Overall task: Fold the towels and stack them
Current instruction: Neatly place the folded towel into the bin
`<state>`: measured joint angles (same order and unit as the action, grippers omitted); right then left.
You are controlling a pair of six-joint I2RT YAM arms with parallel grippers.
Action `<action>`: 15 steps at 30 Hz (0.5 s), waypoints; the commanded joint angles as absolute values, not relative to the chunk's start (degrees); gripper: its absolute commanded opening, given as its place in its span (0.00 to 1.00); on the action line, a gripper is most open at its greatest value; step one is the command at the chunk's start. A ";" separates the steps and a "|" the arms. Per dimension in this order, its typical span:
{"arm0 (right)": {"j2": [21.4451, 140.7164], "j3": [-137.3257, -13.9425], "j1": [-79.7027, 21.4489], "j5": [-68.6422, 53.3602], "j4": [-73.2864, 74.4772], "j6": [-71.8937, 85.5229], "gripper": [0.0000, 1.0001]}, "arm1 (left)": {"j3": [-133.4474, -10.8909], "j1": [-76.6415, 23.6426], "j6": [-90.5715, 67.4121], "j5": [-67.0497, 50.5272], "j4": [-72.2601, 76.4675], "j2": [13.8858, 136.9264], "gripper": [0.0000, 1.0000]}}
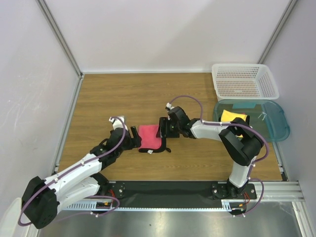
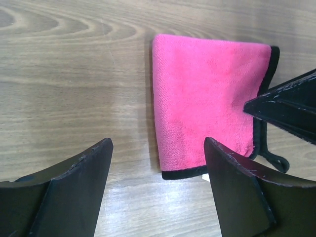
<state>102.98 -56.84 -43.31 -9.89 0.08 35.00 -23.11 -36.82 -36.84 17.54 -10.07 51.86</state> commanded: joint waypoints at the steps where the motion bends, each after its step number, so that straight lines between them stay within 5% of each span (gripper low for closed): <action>1: 104.85 -58.97 -44.30 -8.09 -0.97 36.21 0.66 | -22.15 -36.04 -39.72 19.16 -5.89 50.27 0.81; 7: 107.75 -59.77 -44.82 -6.24 -0.26 36.83 0.53 | -19.51 -35.51 -40.87 19.07 -4.49 48.69 0.81; 15: 109.34 -60.91 -44.74 -6.50 -0.18 36.65 0.00 | -18.11 -34.81 -40.34 18.63 -3.78 47.99 0.82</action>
<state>108.18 -59.99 -44.31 -7.94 -2.02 37.30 -18.63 -35.48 -39.59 18.04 -6.48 48.93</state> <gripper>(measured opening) 0.046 0.820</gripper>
